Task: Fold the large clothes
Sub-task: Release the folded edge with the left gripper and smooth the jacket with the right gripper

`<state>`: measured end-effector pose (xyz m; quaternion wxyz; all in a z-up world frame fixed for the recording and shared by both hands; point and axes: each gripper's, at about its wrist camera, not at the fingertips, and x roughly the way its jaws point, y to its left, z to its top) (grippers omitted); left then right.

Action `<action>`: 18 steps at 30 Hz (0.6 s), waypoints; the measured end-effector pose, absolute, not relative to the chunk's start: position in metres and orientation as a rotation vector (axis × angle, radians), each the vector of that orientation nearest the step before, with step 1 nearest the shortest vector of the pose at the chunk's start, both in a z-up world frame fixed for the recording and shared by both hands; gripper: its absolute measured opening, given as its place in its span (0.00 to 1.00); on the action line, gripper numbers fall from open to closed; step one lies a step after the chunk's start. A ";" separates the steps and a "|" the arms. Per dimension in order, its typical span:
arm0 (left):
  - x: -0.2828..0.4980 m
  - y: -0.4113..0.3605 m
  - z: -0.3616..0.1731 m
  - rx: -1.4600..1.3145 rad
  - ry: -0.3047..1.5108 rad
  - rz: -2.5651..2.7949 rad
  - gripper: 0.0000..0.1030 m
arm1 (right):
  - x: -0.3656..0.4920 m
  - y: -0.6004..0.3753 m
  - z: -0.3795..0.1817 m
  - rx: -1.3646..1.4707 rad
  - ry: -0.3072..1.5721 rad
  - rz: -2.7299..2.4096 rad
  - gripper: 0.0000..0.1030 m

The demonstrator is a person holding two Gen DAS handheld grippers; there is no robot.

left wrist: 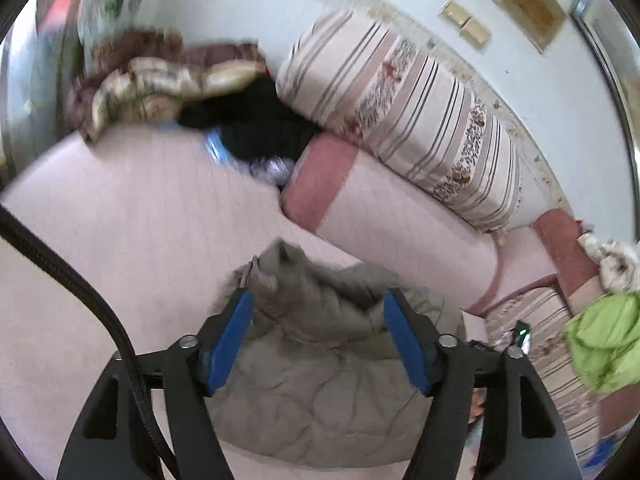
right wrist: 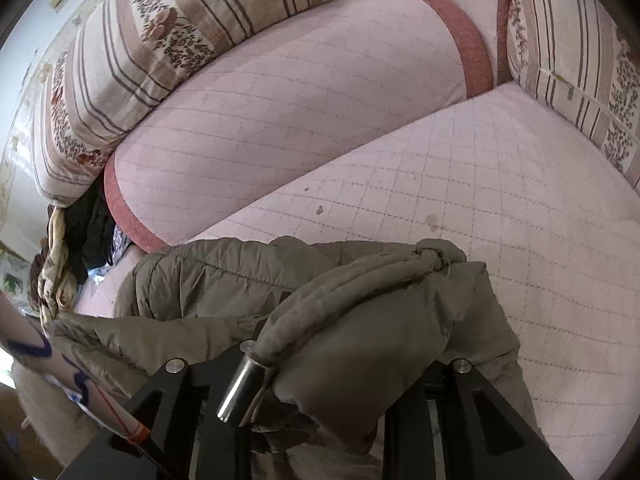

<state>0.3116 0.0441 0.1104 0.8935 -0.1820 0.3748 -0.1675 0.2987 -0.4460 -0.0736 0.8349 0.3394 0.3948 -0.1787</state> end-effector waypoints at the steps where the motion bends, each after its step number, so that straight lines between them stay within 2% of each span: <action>1: 0.304 0.044 0.115 -0.340 0.764 -0.325 0.68 | 0.298 -0.447 -0.069 0.734 0.836 -0.371 0.33; 6: 0.277 0.049 0.120 -0.242 0.754 -0.281 0.68 | 0.283 -0.444 -0.040 0.728 0.805 -0.345 0.51; 10: 0.260 0.051 0.112 -0.223 0.772 -0.278 0.68 | 0.262 -0.439 -0.021 0.731 0.777 -0.350 0.58; 12: 0.251 0.052 0.109 -0.209 0.779 -0.275 0.68 | 0.250 -0.437 -0.007 0.705 0.732 -0.373 0.75; 14: 0.240 0.054 0.108 -0.188 0.780 -0.277 0.68 | 0.237 -0.433 0.012 0.651 0.679 -0.412 0.86; 18: 0.223 0.056 0.108 -0.141 0.771 -0.255 0.68 | 0.219 -0.421 0.041 0.595 0.652 -0.391 0.86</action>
